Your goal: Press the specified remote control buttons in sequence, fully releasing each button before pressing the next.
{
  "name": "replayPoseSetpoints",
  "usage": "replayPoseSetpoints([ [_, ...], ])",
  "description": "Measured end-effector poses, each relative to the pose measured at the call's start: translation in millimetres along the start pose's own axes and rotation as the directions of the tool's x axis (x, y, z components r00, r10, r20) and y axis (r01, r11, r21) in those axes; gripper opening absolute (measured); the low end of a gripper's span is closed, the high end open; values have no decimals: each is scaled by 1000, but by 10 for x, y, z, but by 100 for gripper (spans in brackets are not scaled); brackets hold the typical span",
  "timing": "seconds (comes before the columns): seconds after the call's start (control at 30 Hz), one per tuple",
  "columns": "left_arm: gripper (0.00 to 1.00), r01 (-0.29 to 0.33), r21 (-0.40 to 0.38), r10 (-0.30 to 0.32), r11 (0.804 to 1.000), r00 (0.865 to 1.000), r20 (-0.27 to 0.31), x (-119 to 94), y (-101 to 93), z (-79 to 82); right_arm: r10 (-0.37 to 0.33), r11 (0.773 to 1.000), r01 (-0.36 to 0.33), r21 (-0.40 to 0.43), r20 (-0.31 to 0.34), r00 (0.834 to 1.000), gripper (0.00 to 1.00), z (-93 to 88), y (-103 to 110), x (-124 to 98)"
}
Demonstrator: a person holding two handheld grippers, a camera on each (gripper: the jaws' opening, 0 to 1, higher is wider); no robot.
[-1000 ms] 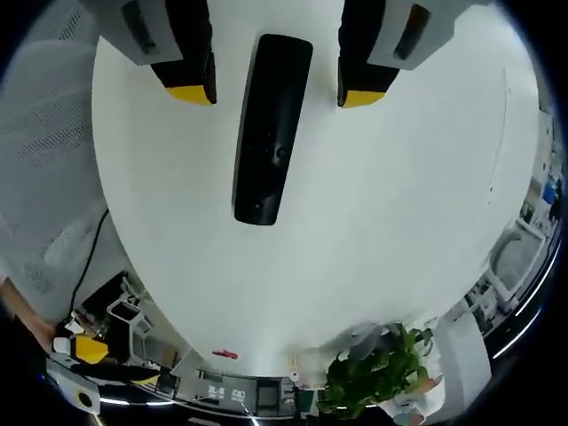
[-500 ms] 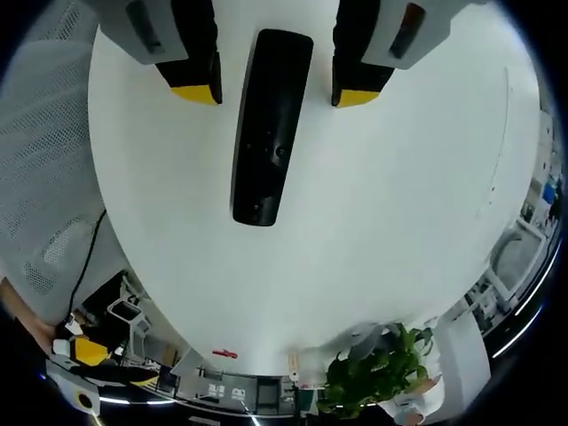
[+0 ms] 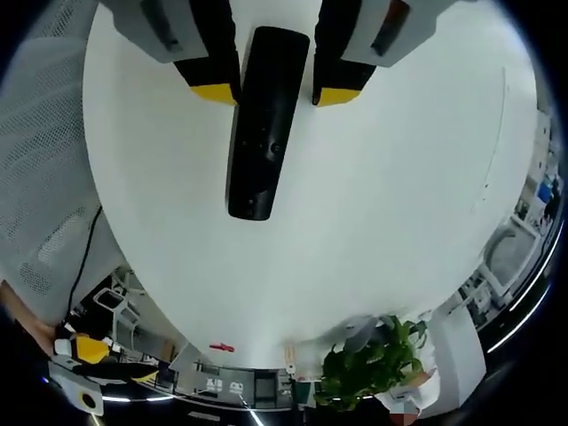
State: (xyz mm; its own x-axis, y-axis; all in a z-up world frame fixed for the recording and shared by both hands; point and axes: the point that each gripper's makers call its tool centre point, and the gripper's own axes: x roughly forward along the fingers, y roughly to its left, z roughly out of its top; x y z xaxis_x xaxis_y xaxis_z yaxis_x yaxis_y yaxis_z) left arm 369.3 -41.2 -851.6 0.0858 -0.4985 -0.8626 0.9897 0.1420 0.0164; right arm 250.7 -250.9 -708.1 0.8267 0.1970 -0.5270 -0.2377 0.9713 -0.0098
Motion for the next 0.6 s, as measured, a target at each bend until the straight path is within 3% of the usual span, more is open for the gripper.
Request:
replayPoseSetpoints([
  [0.47,27,7,-6,-7,1000,1000,11,6,-14,4,1,1000,-1,3,-1,1000,54,-4,-5,6],
  [0.6,26,1,-39,0,999,1000,29,7,-7,10,2,1000,-2,3,-1,1000,54,-5,-4,9],
])
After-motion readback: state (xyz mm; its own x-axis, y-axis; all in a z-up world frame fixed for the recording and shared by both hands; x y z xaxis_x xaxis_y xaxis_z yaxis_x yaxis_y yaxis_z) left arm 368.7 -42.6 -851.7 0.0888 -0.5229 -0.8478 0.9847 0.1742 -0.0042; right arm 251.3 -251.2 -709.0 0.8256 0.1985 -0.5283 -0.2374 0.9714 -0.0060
